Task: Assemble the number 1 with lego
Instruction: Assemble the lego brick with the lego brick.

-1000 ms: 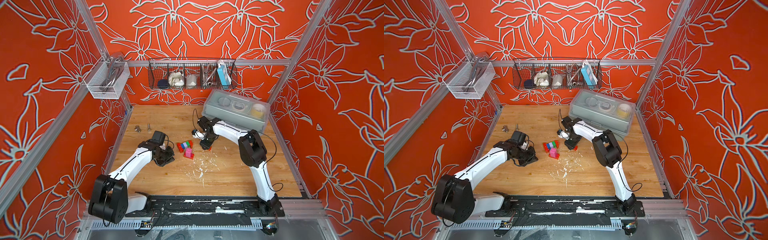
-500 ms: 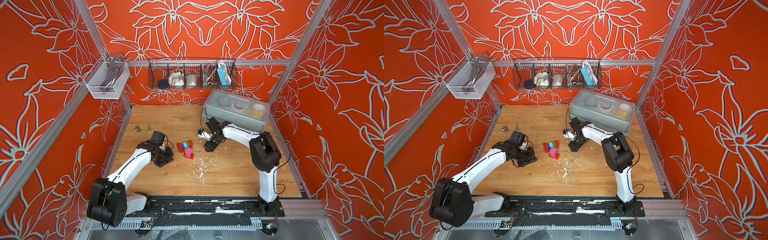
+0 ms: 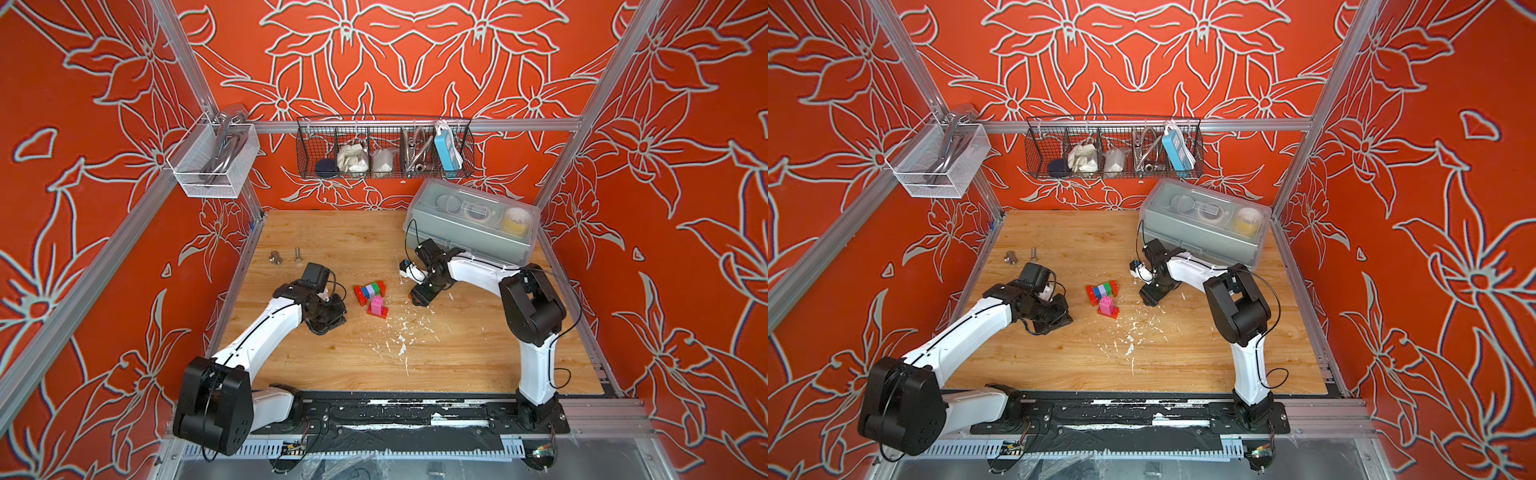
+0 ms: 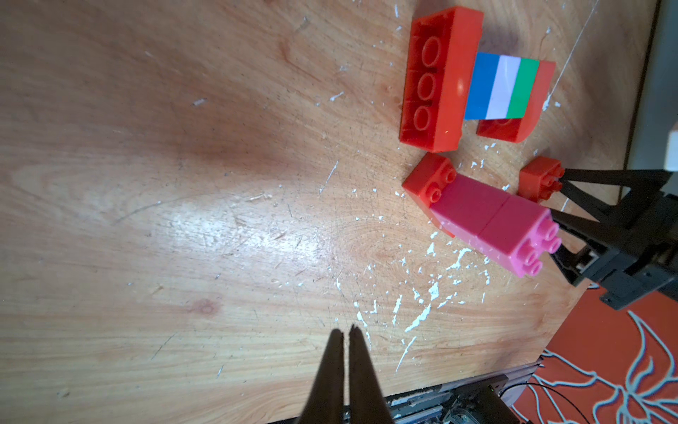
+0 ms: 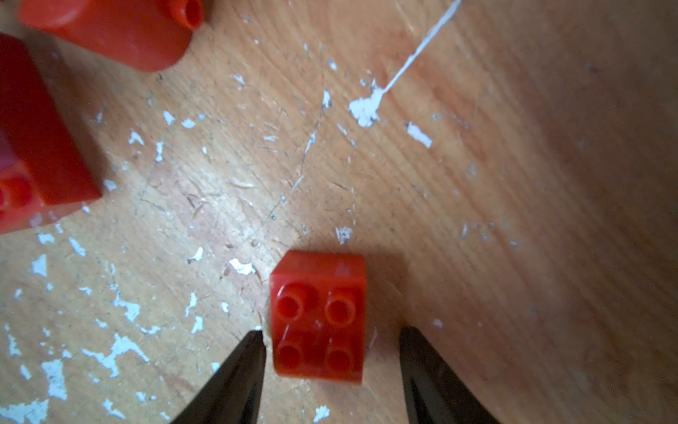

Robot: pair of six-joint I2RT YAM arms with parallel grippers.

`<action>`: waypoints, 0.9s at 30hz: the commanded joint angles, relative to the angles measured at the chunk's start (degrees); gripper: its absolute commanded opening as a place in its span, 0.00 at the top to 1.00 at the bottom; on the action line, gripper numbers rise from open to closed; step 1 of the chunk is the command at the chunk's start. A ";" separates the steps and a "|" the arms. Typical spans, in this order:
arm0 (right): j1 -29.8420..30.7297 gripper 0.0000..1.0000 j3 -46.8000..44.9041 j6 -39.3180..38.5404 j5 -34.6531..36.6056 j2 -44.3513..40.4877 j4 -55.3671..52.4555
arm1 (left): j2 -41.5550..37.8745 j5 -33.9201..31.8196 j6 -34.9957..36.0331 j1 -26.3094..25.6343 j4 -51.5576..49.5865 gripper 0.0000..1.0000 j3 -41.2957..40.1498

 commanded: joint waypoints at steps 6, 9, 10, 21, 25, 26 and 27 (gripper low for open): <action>1.27 0.49 -5.72 5.08 3.52 -3.68 7.35 | -0.01 -0.17 0.82 0.35 -1.17 0.93 0.39; 1.43 0.60 -7.11 5.66 4.53 -4.66 8.38 | -0.11 -0.28 1.20 0.35 -1.27 0.93 0.30; 1.50 0.63 -7.29 5.65 4.71 -5.13 8.36 | -0.03 -0.35 1.38 0.35 -1.21 0.92 0.30; 1.79 0.73 -1.54 -2.73 -3.86 -10.91 -0.88 | 5.43 1.31 9.38 0.35 -0.03 0.77 8.63; 3.25 0.74 1.58 -8.15 -5.88 -11.45 -3.67 | 8.65 5.46 10.88 0.95 -0.71 0.62 13.94; 3.61 0.75 2.64 -8.95 -5.99 -11.20 -4.49 | 9.52 6.68 10.93 1.05 -1.09 0.59 15.35; 3.85 0.75 3.57 -9.37 -6.21 -10.93 -5.02 | 10.20 7.59 10.85 1.05 -1.27 0.57 16.38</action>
